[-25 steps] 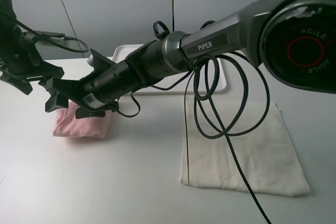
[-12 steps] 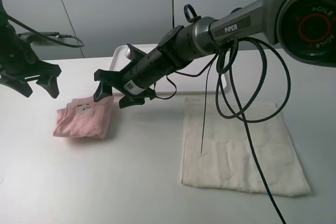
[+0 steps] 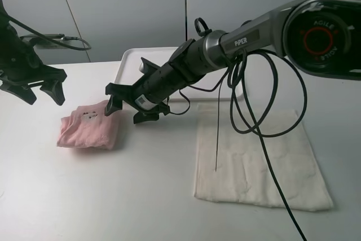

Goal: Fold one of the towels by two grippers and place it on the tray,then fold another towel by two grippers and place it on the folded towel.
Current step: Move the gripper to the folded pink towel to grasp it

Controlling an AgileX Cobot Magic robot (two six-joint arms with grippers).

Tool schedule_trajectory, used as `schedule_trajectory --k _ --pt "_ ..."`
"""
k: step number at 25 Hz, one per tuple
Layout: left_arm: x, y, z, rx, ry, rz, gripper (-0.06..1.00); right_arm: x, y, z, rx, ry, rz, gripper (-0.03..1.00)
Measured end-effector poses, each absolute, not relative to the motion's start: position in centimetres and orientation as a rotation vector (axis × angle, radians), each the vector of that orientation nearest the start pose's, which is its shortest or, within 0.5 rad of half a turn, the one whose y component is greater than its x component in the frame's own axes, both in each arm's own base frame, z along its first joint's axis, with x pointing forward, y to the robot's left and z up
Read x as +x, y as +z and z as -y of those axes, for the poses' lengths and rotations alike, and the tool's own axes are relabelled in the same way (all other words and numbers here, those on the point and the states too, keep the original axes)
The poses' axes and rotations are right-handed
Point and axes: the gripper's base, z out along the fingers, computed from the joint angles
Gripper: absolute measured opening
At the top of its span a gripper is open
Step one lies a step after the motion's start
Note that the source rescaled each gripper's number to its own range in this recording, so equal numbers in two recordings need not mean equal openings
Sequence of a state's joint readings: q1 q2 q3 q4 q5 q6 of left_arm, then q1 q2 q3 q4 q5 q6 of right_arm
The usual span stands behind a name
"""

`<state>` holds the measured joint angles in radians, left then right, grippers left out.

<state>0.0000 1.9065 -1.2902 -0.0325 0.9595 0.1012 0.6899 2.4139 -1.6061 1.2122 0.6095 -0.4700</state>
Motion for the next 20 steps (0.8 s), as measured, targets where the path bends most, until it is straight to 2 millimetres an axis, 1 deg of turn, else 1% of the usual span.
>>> schedule_trajectory --k 4,7,10,12,14,16,17,20 --pt "36.4 17.9 0.2 0.131 -0.035 -3.055 0.87 33.9 7.1 -36.0 -0.318 1.205 -2.758 0.8" --pt "36.4 17.9 0.3 0.128 -0.04 -3.055 0.87 33.2 6.7 -37.3 -0.358 1.211 -2.752 0.8" --pt "36.4 17.9 0.3 0.128 -0.04 -3.055 0.87 32.9 6.3 -37.9 -0.373 1.2 -2.748 0.73" --pt "36.4 17.9 0.3 0.126 -0.042 -3.055 0.87 32.8 6.2 -38.1 -0.379 1.191 -2.743 0.61" --pt "36.4 17.9 0.3 0.125 -0.045 -3.055 0.87 32.8 5.9 -38.0 -0.371 1.185 -2.749 0.41" --pt "36.4 17.9 0.3 0.125 -0.045 -3.055 0.87 32.8 5.6 -38.0 -0.375 1.18 -2.754 0.14" --pt "36.4 17.9 0.3 0.125 -0.045 -3.055 0.87 32.8 5.5 -38.0 -0.388 1.177 -2.75 0.08" --pt "36.4 17.9 0.3 0.125 -0.045 -3.055 0.87 32.7 5.8 -38.2 -0.456 1.199 -2.734 0.09"
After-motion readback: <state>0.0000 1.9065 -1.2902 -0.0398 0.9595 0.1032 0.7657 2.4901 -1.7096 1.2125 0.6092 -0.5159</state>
